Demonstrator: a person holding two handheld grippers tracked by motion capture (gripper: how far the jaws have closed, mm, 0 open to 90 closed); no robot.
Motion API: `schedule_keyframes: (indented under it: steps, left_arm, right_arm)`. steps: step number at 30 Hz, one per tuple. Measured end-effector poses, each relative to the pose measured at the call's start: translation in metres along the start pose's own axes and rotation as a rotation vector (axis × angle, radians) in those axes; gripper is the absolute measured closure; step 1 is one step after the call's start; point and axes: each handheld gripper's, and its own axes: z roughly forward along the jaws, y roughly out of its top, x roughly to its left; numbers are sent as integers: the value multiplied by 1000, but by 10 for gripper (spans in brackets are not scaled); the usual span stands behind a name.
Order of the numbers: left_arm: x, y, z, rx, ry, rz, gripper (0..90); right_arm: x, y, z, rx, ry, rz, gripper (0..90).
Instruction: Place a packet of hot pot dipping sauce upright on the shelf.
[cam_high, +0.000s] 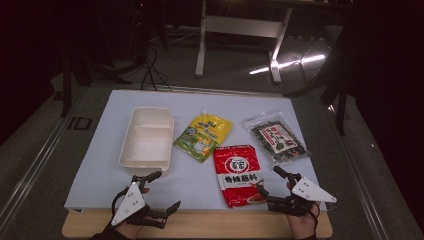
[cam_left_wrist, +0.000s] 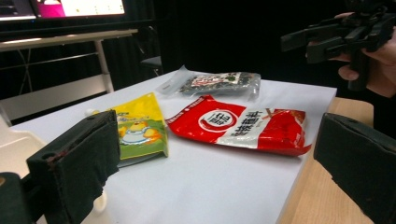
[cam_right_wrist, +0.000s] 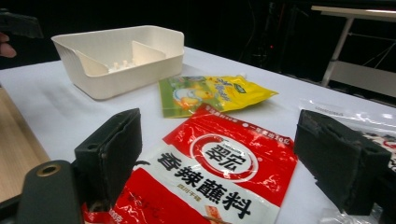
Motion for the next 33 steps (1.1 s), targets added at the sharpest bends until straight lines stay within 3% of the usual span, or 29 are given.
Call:
schedule_keyframes:
  steps: [5,7,9,13,16,21,26,33]
  left_arm:
    - [0,1,0,0,-10,-11,15]
    - [0,0,1,31,-4,-2,15]
    - [0,1,0,26,-21,-24,15]
    - [-3,5,1,10,-24,4,15]
    - [-5,7,1,15,-42,-11,15]
    - [-9,9,0,27,-51,-26,15]
    - [-11,10,-2,65,-26,-14,15]
    - [-11,10,-3,80,-42,-17,15]
  right_arm:
    - [1,1,-1,-16,-17,7,137]
    - [-4,0,0,-11,-20,23,143]
    - [-6,-1,1,-7,-16,10,143]
    - [-8,0,-1,-35,-2,4,147]
    - [-7,4,-2,-44,14,-6,146]
    - [-3,11,-4,-6,43,21,145]
    - [5,31,-9,1,55,-2,125]
    - [2,52,-7,1,46,-27,105]
